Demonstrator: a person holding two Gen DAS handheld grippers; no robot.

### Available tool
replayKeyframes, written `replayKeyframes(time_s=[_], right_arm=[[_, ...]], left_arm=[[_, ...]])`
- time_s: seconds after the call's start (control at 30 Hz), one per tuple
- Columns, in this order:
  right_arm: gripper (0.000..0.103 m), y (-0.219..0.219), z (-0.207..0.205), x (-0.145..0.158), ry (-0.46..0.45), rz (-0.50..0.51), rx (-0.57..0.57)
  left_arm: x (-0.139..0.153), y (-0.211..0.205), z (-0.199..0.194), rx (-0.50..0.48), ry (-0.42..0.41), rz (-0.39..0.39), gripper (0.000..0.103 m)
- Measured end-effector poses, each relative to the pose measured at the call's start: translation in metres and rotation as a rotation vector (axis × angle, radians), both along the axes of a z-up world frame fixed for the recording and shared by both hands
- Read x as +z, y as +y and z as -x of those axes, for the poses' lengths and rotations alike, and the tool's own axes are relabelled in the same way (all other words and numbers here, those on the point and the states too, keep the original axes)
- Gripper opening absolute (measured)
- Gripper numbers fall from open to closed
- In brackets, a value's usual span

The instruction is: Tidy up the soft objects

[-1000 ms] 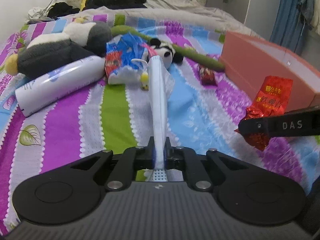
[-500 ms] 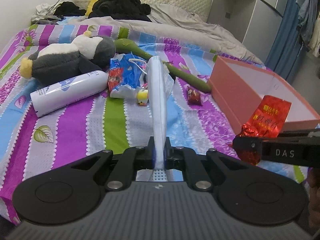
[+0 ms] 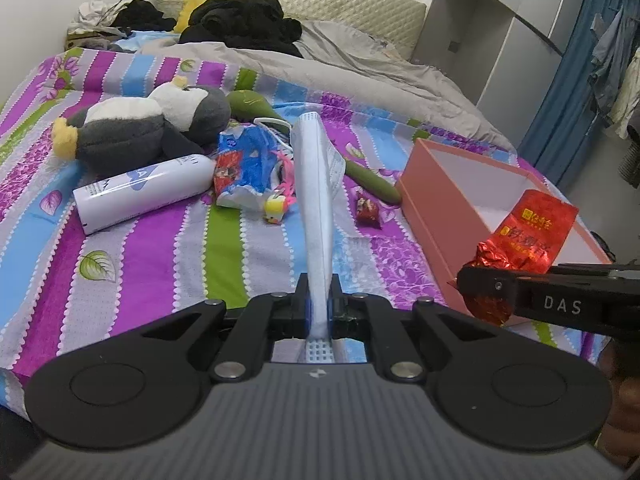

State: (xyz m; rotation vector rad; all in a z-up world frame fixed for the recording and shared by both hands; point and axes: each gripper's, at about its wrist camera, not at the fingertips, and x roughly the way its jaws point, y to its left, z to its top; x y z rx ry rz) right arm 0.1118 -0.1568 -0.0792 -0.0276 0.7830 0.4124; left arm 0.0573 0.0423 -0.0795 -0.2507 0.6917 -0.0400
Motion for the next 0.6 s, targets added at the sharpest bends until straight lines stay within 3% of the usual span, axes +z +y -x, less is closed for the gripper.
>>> replayKeyframes(time_s=[0.3,0.6], right_arm=[[0.025,-0.021,0.003,0.02,-0.036,-0.012,-0.038],[0.025,-0.08,0.003,0.036,-0.056,-0.007,-0.157]], left_arm=[[0.021,-0.03,-0.013,-0.07,-0.018,0.015,0.009],[0.038,-0.095,-0.037,-0.194,-0.036,0.023,0.009]])
